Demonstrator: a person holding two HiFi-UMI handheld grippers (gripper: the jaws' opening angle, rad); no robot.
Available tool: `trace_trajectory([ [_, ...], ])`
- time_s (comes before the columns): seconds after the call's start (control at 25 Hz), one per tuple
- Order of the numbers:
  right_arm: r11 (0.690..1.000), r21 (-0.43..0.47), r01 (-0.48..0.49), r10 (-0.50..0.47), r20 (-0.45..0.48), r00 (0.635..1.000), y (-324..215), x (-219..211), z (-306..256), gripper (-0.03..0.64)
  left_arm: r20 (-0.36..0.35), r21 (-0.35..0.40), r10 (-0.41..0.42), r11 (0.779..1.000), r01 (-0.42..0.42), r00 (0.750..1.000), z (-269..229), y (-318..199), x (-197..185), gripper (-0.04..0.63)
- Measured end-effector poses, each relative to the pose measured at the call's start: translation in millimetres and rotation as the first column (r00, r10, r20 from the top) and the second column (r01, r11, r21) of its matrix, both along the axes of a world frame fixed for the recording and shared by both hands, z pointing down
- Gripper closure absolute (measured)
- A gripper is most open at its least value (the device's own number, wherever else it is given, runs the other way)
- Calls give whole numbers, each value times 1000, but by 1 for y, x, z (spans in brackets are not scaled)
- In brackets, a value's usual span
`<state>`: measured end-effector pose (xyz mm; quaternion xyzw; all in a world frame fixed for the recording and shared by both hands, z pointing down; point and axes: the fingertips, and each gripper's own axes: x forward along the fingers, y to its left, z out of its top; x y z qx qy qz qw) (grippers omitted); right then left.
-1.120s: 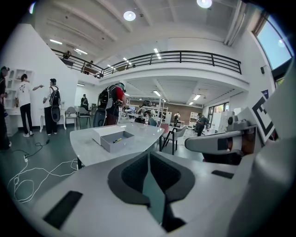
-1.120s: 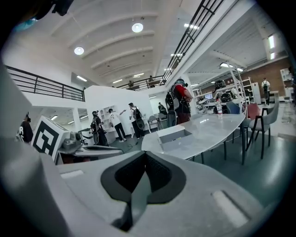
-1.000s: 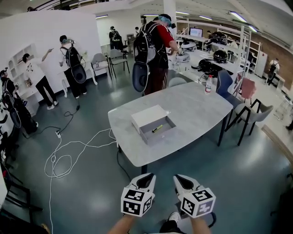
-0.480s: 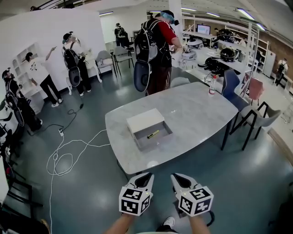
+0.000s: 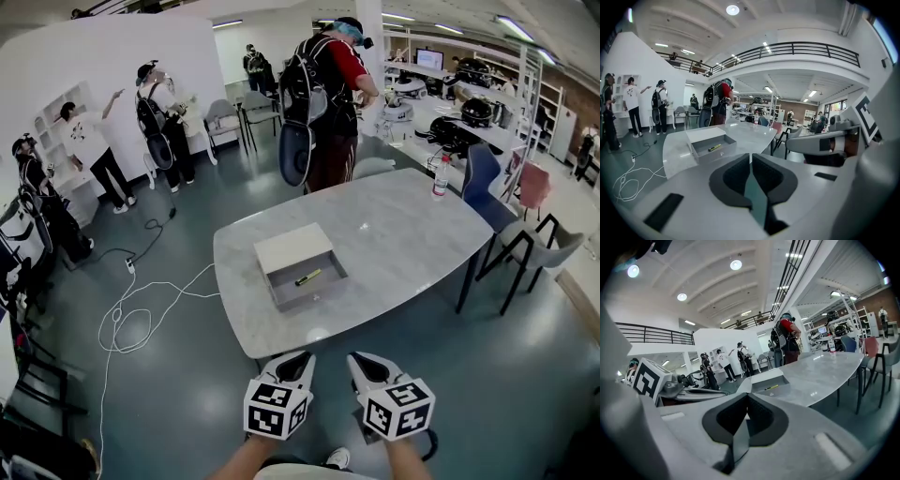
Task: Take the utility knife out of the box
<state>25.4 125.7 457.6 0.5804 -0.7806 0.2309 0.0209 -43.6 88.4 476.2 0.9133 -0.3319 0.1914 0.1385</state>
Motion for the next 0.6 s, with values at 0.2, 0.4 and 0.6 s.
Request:
trace_trajectory([
  [0.2,1000,6,7,-7,2,1000,-5,8,0,612,-1,5,-6,1000,6,1000,-1,-5,8,572],
  [0.4,1000,4,20,-20,-6,1000,-18,14,3,612,-5,5,-11,1000,11,1000,2,-18,16,572],
  [0.6,1000,-6,29,-29,-13,999,-42,22,9,612,-11,-2,-23,1000,23,1000,9,-41,22,572],
])
